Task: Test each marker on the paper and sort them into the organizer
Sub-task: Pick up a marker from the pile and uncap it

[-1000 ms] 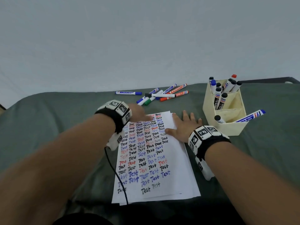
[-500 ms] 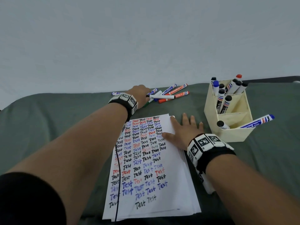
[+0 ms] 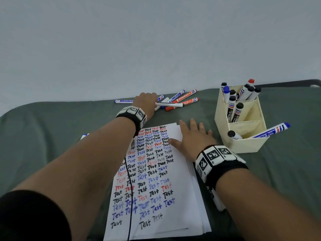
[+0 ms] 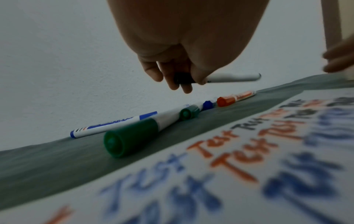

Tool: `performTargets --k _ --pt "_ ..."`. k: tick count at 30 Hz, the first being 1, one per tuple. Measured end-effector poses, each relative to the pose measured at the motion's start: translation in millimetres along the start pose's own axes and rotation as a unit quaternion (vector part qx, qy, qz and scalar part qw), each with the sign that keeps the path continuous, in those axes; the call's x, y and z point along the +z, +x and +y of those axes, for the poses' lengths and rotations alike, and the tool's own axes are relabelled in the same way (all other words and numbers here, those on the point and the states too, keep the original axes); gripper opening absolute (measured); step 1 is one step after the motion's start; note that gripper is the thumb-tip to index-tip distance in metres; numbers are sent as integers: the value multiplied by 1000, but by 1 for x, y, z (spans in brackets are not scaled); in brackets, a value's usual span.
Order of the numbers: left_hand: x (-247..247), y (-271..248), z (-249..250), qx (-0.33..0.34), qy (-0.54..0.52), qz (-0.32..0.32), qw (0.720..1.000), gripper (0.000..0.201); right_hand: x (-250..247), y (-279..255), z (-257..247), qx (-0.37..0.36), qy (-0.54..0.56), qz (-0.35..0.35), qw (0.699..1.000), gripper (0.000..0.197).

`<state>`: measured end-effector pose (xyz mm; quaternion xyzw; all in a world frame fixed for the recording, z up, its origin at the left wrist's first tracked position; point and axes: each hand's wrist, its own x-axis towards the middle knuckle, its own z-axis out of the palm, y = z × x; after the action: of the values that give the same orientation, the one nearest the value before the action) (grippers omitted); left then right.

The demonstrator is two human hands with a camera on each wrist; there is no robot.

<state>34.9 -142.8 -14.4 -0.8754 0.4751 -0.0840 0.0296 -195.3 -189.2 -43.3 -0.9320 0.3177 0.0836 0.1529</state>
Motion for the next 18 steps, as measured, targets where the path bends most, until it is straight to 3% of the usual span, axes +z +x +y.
performTargets --k 5,9,15,18 --pt "-7 -32 -1 39 -111 69 991 11 -1 -1 -2 -31 10 112 993 86" --pt "-12 -67 -4 96 -187 45 977 13 -3 -1 -1 -60 17 218 974 90" --pt "-28 -110 3 134 -187 -24 973 15 -7 0 0 -91 -16 186 978 69" --pt "-35 -121 8 127 -142 -56 980 15 -12 -2 -3 -128 -18 166 978 42"
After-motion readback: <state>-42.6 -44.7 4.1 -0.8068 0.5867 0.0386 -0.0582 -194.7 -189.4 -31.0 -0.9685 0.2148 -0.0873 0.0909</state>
